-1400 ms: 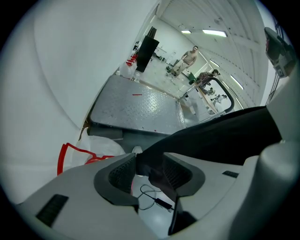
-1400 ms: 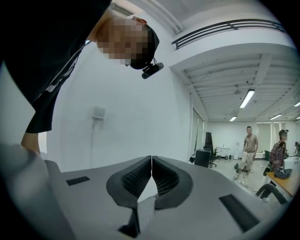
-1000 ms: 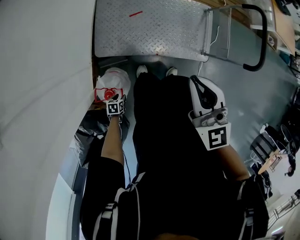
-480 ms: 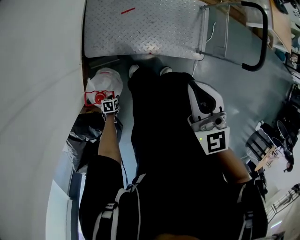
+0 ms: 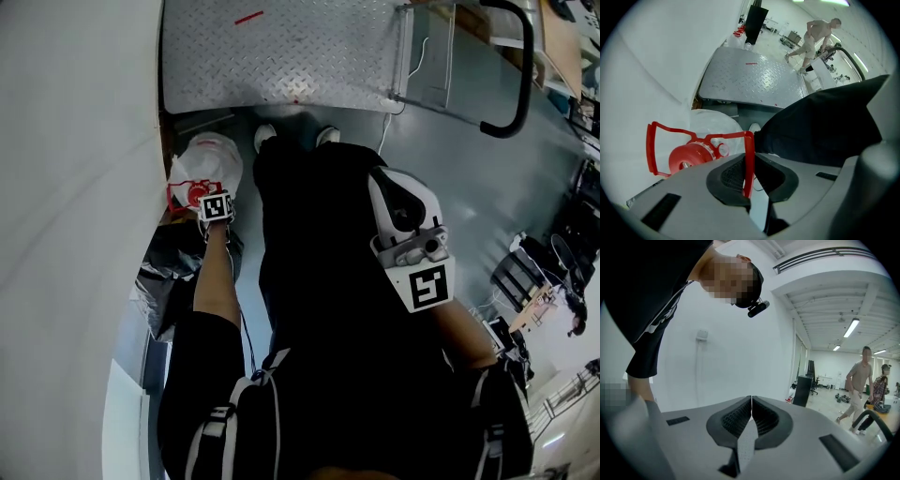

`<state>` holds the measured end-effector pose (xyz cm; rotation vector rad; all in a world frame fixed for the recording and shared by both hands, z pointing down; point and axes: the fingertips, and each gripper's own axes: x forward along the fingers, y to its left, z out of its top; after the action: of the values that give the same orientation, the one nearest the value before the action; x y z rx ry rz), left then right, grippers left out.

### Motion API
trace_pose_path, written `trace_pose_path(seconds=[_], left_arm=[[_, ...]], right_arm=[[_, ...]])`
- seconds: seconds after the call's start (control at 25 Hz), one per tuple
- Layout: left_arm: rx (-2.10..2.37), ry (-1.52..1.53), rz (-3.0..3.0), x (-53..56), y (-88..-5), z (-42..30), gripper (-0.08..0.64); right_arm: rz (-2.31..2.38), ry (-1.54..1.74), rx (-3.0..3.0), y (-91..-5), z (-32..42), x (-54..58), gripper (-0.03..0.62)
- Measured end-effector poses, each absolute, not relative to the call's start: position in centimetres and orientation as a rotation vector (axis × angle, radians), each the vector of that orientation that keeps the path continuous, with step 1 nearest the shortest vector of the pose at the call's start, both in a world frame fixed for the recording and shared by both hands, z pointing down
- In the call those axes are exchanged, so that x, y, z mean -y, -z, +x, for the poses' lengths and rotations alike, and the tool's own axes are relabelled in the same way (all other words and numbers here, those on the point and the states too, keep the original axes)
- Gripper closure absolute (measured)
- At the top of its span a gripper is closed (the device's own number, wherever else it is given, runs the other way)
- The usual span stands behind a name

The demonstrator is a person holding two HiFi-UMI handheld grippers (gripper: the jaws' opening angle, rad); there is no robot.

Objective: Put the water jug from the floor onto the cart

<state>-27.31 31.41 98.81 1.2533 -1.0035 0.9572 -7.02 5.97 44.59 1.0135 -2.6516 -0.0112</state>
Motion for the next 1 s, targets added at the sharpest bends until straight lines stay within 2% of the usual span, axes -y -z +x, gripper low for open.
trace_pose_path(seconds=[0.44, 1.0], left_arm=[[1.045, -0.910, 1.192, -32.2, -92.8, -30.8, 0.499], [1.010, -0.970, 1.266, -31.7, -86.1, -28.2, 0.495]], right_arm=[[1.090, -0.116, 2.670, -41.8, -7.1, -5.0, 0.574], [1.292, 0.072, 2.691, -34.9, -4.9, -3.5, 0.572]])
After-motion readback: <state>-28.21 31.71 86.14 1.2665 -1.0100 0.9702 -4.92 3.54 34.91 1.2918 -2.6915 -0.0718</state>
